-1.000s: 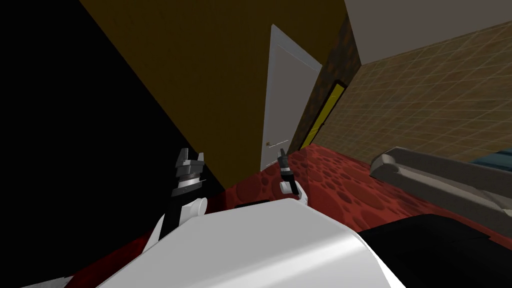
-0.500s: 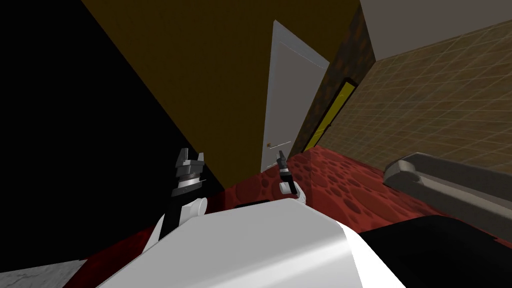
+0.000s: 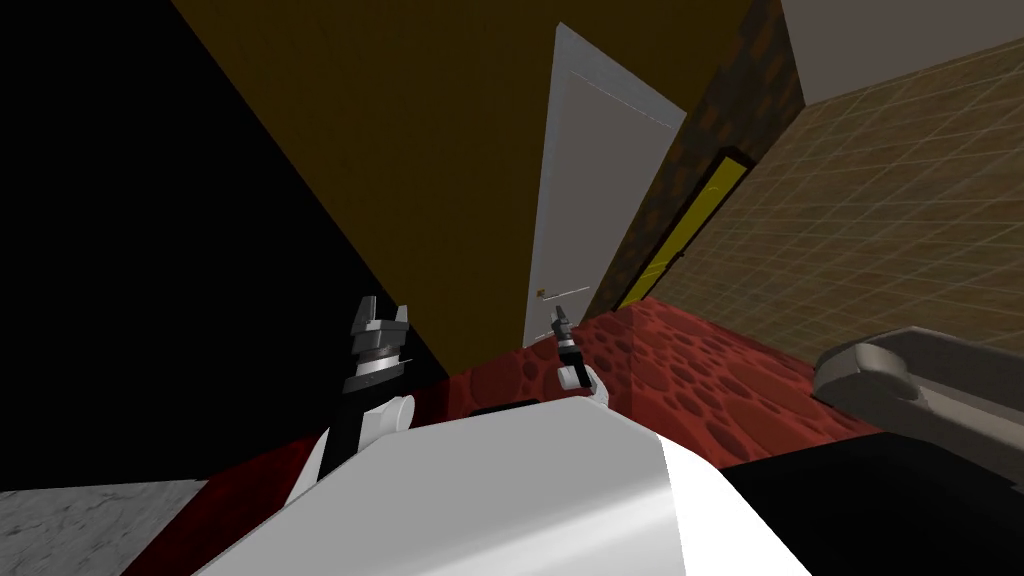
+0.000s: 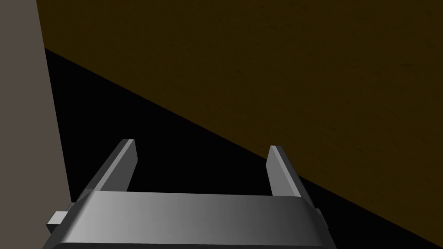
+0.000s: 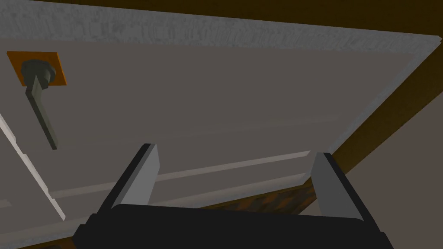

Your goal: Pull the door open

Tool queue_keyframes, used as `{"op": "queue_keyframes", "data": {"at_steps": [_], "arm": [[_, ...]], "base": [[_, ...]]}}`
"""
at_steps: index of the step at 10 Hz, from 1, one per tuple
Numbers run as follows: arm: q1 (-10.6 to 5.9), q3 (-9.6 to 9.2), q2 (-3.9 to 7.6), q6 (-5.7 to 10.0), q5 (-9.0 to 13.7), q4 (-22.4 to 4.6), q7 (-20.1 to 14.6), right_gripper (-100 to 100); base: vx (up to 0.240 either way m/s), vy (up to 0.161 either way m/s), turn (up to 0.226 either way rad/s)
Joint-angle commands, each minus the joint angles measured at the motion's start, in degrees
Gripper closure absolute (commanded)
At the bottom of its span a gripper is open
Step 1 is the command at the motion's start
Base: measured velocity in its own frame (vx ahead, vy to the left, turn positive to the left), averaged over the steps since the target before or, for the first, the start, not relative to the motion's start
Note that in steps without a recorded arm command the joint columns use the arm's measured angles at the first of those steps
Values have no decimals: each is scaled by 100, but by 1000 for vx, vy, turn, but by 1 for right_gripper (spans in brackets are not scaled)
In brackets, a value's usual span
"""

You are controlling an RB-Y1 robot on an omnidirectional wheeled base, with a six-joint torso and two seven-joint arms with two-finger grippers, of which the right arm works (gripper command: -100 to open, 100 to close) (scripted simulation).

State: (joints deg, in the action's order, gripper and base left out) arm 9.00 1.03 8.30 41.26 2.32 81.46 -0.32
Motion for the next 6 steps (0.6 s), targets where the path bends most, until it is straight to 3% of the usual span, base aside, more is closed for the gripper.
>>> {"op": "queue_keyframes", "data": {"at_steps": [1,4,6], "arm": [[-78,6,20,26,18,-205,-29,-100],[-267,-11,83,110,84,-745,-130,-100],[-329,-17,104,138,106,-996,-163,-100]], "base": [[34,-96,39],[38,-95,136],[23,-95,65]]}}
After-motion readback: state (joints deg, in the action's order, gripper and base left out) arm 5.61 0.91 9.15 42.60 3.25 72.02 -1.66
